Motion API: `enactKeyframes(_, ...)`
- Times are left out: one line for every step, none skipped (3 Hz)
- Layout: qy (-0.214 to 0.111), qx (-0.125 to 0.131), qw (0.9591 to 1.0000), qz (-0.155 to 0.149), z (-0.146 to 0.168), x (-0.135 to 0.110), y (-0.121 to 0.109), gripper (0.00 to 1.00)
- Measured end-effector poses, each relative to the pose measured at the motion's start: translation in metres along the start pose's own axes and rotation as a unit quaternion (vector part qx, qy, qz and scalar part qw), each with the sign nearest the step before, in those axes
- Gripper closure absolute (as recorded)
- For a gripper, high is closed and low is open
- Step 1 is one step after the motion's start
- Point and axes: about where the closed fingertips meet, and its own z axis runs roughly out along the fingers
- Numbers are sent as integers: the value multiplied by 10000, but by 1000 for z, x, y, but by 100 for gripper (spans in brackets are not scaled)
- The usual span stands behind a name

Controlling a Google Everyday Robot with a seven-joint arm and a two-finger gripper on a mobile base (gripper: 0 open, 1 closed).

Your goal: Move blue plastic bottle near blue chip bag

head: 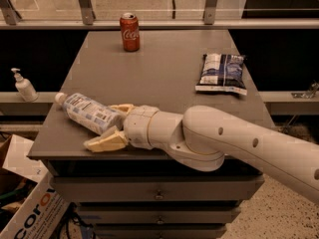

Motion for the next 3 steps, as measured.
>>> enactKeyframes(-187, 85, 9998, 34, -16, -14, 2, 100)
enactKeyframes(-841, 21, 9965, 31, -47, -61, 24, 100)
enactKeyframes(-1191, 149, 9928, -47, -82, -89, 30, 100)
